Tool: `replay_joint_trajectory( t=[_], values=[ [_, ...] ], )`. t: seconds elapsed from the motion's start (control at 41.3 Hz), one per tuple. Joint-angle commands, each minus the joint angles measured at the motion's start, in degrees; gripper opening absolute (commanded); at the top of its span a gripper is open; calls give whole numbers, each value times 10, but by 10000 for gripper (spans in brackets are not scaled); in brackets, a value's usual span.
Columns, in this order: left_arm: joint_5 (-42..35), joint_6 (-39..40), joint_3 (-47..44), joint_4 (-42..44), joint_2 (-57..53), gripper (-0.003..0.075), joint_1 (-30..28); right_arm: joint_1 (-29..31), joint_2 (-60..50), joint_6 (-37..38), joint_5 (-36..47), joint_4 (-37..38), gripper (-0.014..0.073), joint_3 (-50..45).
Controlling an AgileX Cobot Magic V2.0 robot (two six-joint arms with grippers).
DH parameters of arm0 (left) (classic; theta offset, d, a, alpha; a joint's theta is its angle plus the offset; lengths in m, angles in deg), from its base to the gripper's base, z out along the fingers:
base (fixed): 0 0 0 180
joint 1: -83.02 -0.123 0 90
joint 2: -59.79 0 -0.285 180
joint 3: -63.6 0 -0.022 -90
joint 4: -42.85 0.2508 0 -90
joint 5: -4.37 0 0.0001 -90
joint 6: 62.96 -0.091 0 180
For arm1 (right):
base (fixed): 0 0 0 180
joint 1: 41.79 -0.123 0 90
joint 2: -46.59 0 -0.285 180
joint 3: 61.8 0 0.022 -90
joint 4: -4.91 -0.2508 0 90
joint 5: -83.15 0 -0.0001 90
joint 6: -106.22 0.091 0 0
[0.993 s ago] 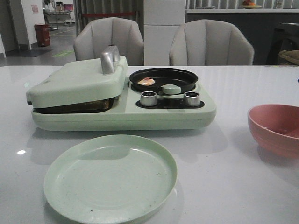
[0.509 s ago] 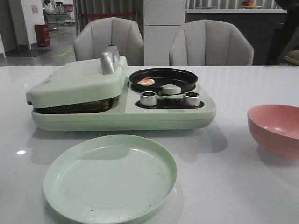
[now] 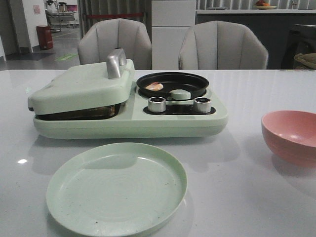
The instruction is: Make breakfast with bread and shrimp
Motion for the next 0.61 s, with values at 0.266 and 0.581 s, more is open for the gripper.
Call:
replay_joint_trajectory(
  t=[0.266, 0.581],
  values=[
    [-38, 5, 17, 1, -2, 101, 5, 3, -157, 6, 26, 34, 403, -101],
    [-38, 5, 17, 2, -2, 101, 5, 3, -172, 6, 29, 27, 12, -113]
  ],
)
